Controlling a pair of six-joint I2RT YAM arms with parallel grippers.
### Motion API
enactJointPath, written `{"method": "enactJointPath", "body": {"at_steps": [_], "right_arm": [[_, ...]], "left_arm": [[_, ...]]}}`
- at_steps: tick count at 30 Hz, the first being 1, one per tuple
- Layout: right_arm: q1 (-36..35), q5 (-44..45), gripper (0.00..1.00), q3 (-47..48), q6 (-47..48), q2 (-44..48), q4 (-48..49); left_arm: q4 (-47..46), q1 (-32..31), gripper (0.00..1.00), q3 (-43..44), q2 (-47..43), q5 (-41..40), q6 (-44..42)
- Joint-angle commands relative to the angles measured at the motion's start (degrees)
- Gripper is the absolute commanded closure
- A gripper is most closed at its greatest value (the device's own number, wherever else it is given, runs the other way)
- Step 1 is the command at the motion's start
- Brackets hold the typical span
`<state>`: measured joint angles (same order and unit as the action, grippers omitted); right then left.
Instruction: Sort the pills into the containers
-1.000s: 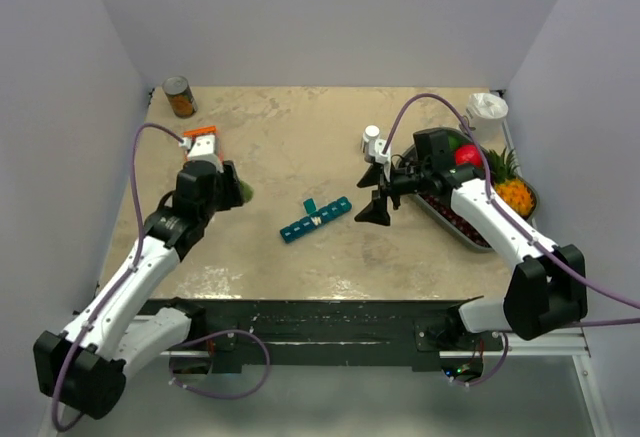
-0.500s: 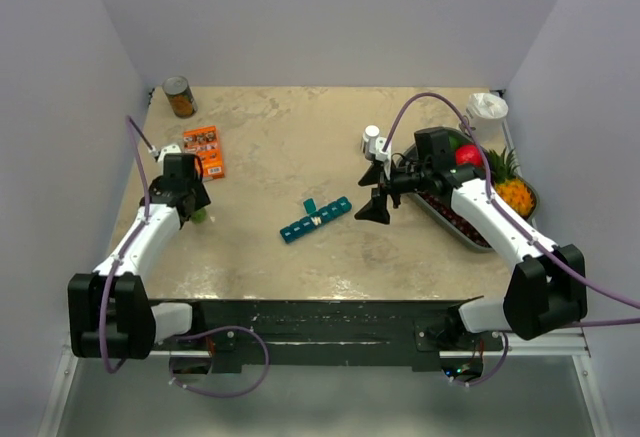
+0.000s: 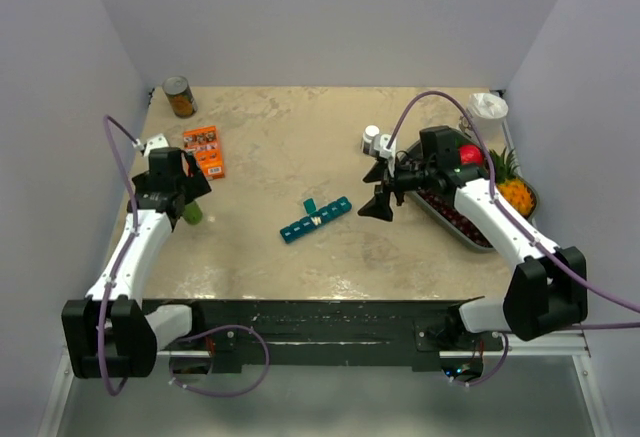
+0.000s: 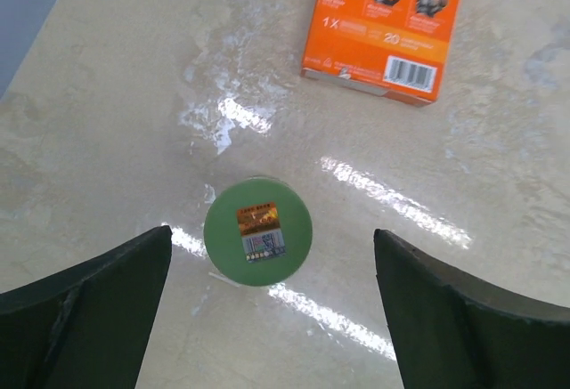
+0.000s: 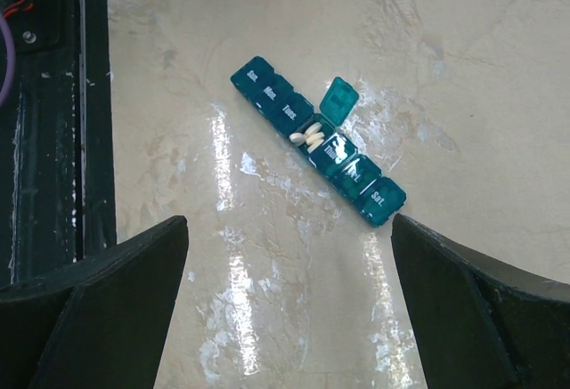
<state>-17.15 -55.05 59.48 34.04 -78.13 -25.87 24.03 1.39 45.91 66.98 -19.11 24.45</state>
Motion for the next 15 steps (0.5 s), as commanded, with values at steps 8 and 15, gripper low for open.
{"method": "enactJointPath", "body": {"at_steps": [8,15], "right_arm": [[2.38,1.0,0.01,0.54,0.24,3.95,1.08],[1.33,-12.63,0.01,7.11,6.96,-8.49,-15.77]], "left_arm": [[-0.3,-0.33,0.07,3.22,-14.68,35.22,-12.66],[-4.6,-17.63,0.12,-3.01,-12.84,44.51,-22.14]]}}
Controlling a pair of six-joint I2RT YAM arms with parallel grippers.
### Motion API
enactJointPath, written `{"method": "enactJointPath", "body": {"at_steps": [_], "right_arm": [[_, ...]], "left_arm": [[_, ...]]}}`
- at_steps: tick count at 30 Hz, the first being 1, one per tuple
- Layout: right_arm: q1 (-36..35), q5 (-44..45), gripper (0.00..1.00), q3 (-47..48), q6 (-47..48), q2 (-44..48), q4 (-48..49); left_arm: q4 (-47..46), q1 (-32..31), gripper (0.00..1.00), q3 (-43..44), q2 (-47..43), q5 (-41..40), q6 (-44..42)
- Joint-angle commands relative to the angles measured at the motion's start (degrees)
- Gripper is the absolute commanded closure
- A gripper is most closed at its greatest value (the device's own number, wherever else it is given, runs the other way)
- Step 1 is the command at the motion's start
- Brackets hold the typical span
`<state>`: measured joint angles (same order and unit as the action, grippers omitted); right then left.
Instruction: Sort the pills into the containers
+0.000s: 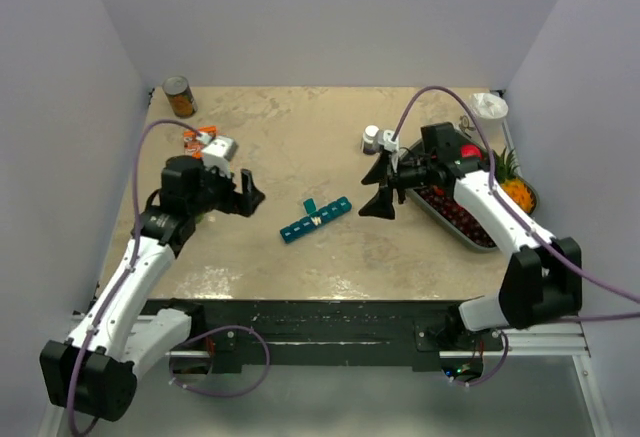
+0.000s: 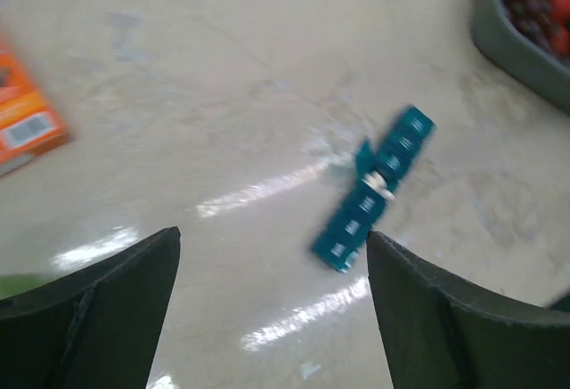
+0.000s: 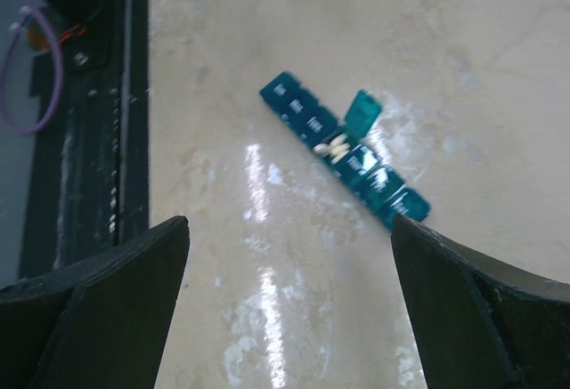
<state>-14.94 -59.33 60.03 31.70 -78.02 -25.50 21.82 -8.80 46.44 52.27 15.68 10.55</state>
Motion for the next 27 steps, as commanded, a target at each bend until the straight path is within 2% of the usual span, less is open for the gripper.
{"method": "enactJointPath", "body": {"at_steps": [1,2,3,5,7,8,11,14,21,27], "right_arm": [[-4.1,-6.0,0.01,10.42,12.3,-10.12,-18.77],[-5.87,0.73,0.01,11.24,12.5,-11.35,-19.32],[-7.54,3.58,0.02,11.25,11.29,-11.8,-16.37],[-12.29,9.55,0.03,9.67,7.24,-11.81,-12.32],[-15.98,11.86,0.05,10.28,5.75,-13.98,-10.28],[-16.69,12.65,0.09,10.98,5.22,-15.22,-10.28],[-16.97,13.19,0.16,15.54,3.72,-20.93,-12.55],[-16.79,12.75,0.16,17.67,6.7,-23.05,-16.86],[-13.37,11.08,0.14,14.42,6.01,-20.51,-14.59],[-10.73,8.53,0.23,13.8,4.42,-20.07,-13.88]], "left_arm": [[-3.97,-8.94,0.15,-4.41,2.3,9.54,-9.57],[-4.77,-12.18,0.16,-5.38,2.57,7.89,-10.28],[-5.82,-13.95,0.17,-7.48,2.92,6.65,-13.94],[-7.42,-17.46,0.16,-7.42,4.94,4.37,-15.19],[-10.12,-18.53,0.2,-7.94,7.13,4.62,-18.62],[-11.35,-19.23,0.2,-8.37,7.75,4.19,-19.15],[-14.7,-20.99,0.2,-9.08,10.65,5.67,-22.67],[-16.2,-23.62,0.18,-9.08,14.6,2.0,-27.75],[-17.25,-27.06,0.18,-7.76,23.31,-2.32,-36.2],[-17.96,-28.2,0.2,-6.89,28.85,-3.81,-38.76]]}}
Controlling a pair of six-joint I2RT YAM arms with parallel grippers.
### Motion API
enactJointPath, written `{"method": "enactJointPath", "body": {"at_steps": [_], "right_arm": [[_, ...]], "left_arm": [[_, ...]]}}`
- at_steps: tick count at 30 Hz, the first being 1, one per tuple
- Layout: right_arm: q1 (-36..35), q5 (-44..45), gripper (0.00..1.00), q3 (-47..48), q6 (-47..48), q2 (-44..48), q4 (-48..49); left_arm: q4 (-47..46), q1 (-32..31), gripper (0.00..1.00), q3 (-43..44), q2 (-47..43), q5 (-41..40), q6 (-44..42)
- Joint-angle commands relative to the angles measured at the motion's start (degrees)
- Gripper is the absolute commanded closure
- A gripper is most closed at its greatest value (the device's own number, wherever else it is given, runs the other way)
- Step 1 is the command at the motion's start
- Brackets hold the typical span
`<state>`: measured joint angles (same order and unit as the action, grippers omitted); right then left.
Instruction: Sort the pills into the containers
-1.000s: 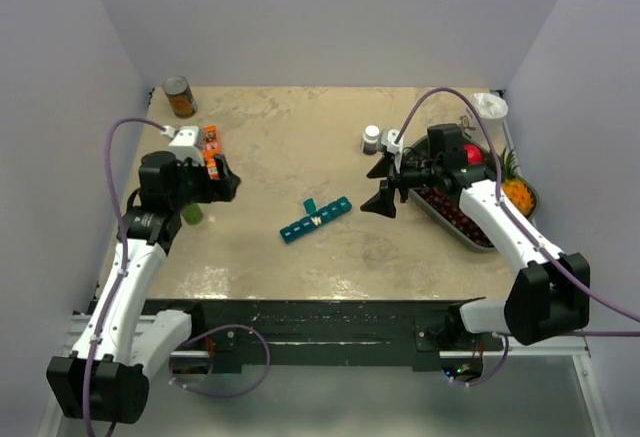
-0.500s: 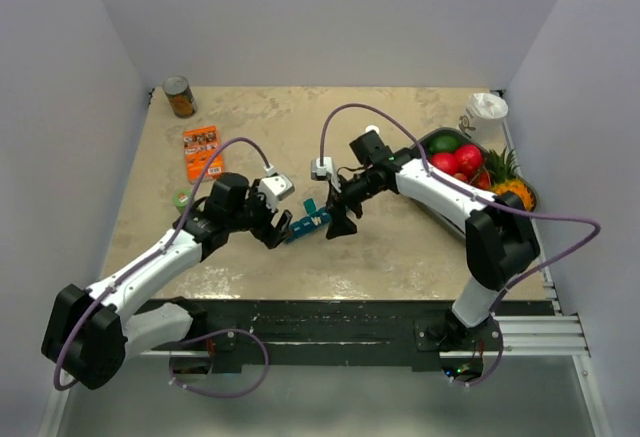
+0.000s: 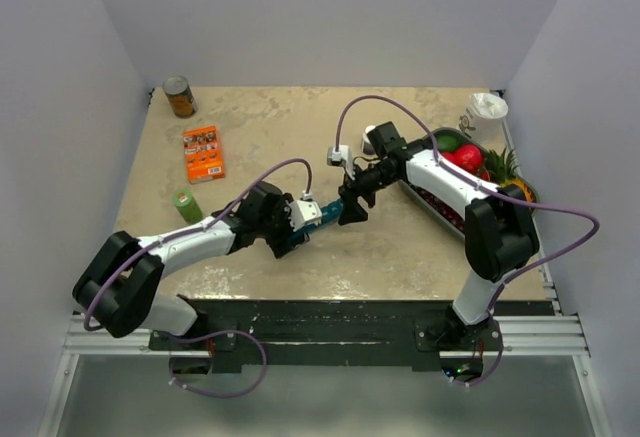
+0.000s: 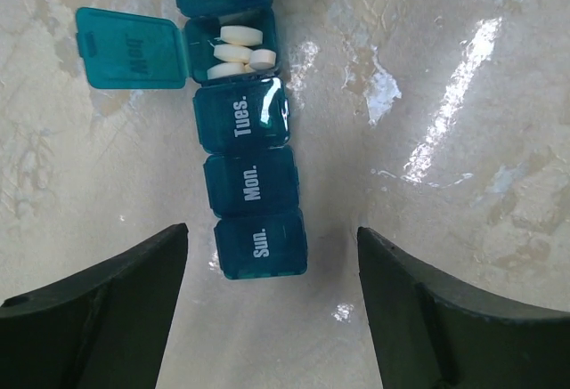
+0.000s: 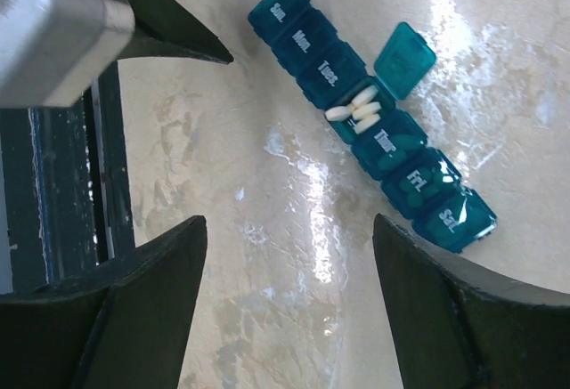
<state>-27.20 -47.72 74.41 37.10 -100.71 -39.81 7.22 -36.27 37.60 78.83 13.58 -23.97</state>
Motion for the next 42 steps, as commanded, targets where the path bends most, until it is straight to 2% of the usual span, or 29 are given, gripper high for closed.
{"method": "enactJointPath", "body": {"at_steps": [1,4,6,10,14,15,19,22,28,36,42], "right_arm": [[1.8,-3.25,0.26,-0.58,-1.41,2.71,0.61],[2.5,-3.51,0.33,-0.93,-2.64,2.79,1.4],[2.85,-3.69,0.37,-1.37,-3.44,2.97,2.45],[3.21,-4.57,0.51,-1.99,-5.8,2.27,3.6],[3.29,-6.85,0.59,-2.95,-8.18,0.96,5.18],[3.21,-7.29,0.6,-3.57,-8.8,0.69,6.23],[3.21,-9.66,0.69,-4.01,-10.82,-1.94,6.94],[3.21,-9.32,0.75,-4.01,-12.66,-3.7,7.9],[4.17,-7.39,0.73,-4.27,-18.28,-3.53,13.35],[5.23,4.03,0.77,-6.82,-26.99,-3.88,22.67],[4.27,2.73,0.78,-6.47,-27.35,-6.61,22.85]], "left_arm": [[-3.27,-0.73,0.2,2.29,3.51,-2.24,-4.25],[-3.53,-1.08,0.24,2.91,5.28,-3.56,-4.25],[-3.18,-1.34,0.3,3.44,6.16,-3.91,-4.25],[-2.66,-2.48,0.39,4.05,8.44,-5.76,-4.25],[-1.95,-2.93,0.58,4.84,9.68,-6.29,-3.81],[-1.95,-3.1,0.67,4.76,9.68,-6.29,-3.89],[-2.13,-3.54,0.78,4.58,9.06,-5.33,-3.54],[-2.39,-4.07,0.8,4.32,8.71,-3.84,-3.63],[-1.86,-5.65,0.81,2.65,8.01,1.43,-6.97],[-1.16,-7.32,0.82,2.3,8.27,5.22,-8.46],[-1.51,-7.76,0.83,2.21,8.54,5.49,-8.38]]}}
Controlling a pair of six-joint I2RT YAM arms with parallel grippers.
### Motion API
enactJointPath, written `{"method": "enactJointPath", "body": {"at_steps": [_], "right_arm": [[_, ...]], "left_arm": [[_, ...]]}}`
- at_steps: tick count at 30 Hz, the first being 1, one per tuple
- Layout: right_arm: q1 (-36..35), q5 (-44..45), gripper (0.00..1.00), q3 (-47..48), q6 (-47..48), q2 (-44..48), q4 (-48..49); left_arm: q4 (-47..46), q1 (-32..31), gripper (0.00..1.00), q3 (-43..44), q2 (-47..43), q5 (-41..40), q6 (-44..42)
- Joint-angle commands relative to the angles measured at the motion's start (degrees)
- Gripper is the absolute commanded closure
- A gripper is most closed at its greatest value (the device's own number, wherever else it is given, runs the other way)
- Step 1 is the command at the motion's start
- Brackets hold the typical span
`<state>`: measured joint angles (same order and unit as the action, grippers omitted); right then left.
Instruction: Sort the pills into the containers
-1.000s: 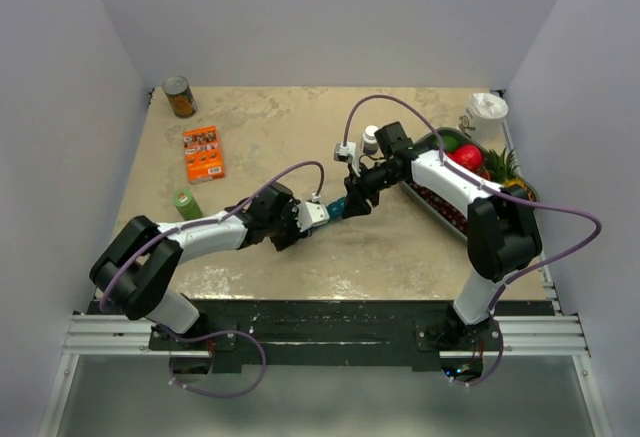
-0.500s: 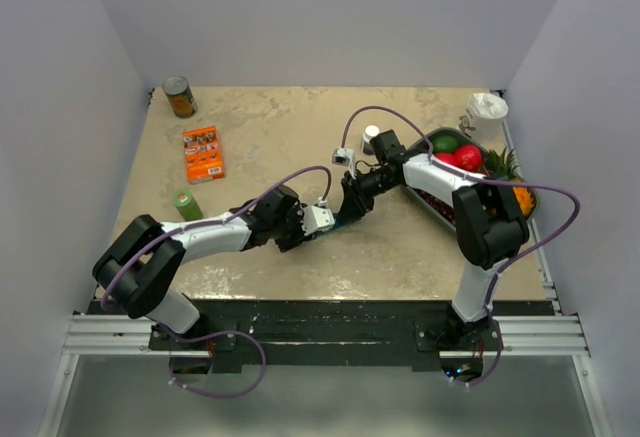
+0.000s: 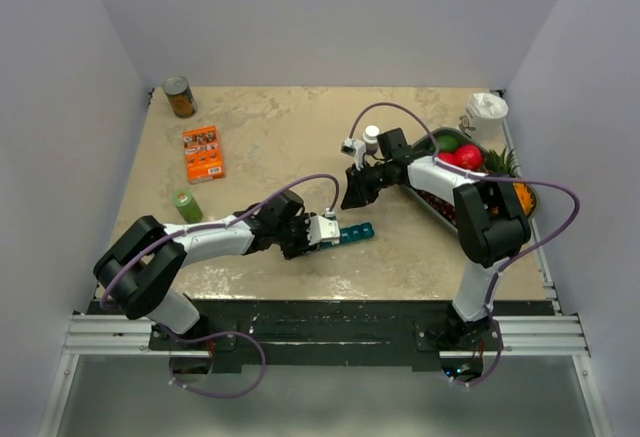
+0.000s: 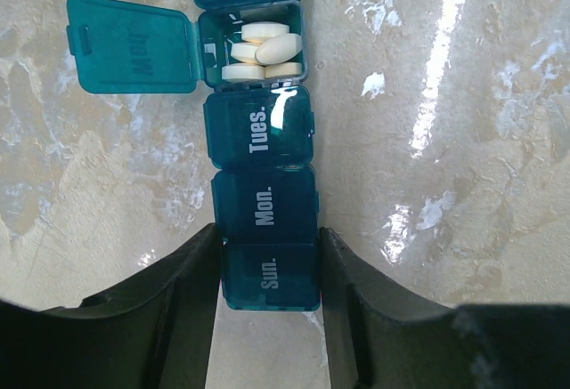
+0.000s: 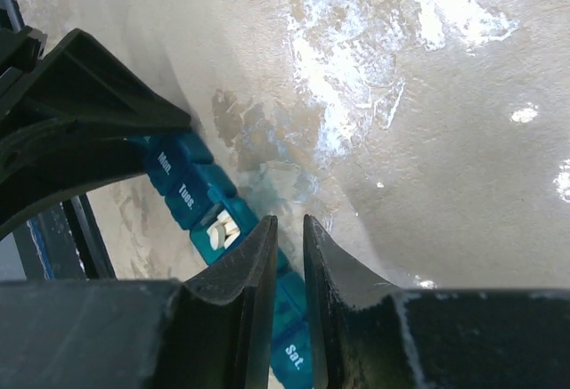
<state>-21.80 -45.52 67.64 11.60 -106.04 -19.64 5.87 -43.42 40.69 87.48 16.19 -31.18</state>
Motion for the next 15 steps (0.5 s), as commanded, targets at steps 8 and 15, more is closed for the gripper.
{"method": "enactJointPath", "body": {"at_steps": [8,15], "right_arm": [[-4.12,-3.34,0.79,1.36,-0.96,-4.61,0.22],[-4.3,-10.71,0.86,3.63,8.41,-4.27,-6.89]], "left_arm": [[-0.42,-0.7,0.83,-0.96,-0.12,2.45,-0.9],[0.02,-0.7,0.83,-0.7,0.5,0.7,-0.46]]}}
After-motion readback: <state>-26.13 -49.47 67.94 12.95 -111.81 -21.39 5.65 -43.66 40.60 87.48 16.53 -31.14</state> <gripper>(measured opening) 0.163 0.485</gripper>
